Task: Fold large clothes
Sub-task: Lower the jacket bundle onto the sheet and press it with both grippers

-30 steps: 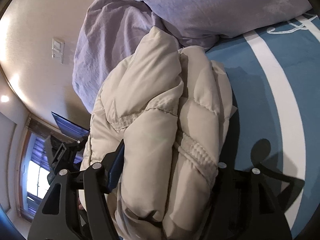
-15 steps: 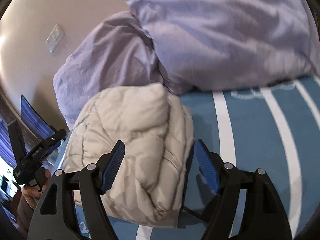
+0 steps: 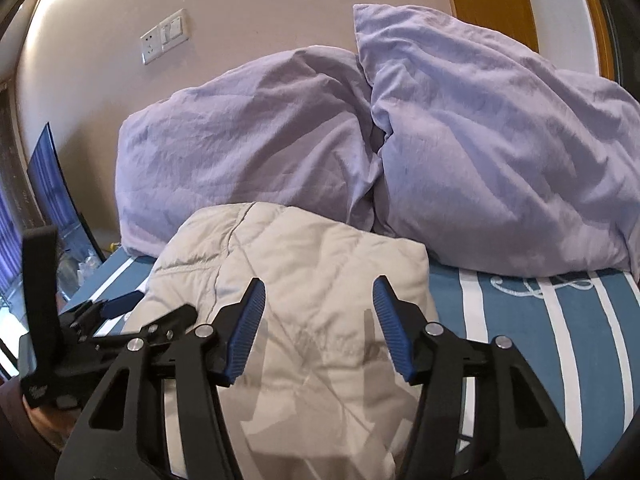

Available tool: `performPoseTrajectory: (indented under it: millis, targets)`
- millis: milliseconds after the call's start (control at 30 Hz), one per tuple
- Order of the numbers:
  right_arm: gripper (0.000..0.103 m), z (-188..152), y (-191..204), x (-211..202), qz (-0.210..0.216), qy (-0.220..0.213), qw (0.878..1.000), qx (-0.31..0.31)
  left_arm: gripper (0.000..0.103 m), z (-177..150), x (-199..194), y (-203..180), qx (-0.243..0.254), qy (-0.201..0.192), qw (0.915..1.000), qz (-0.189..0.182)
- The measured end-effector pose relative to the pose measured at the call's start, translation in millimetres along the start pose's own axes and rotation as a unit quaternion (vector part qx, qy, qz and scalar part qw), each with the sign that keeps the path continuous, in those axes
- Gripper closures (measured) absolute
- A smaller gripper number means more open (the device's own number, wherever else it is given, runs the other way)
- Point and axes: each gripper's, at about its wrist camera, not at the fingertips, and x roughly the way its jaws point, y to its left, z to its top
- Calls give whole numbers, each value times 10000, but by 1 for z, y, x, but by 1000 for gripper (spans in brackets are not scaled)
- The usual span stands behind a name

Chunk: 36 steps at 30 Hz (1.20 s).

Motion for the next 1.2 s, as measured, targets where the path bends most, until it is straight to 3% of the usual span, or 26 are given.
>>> performPoseTrajectory:
  millis: [333,1200]
  targets:
    - [46,-20,-11,36,-422,243,9988,-45,11,-6,2,-5,106,-136,9998,-21]
    - [44,-39,-26,51,-265,458,9981,312,6,-11,7,-18,456,-353,9981,206]
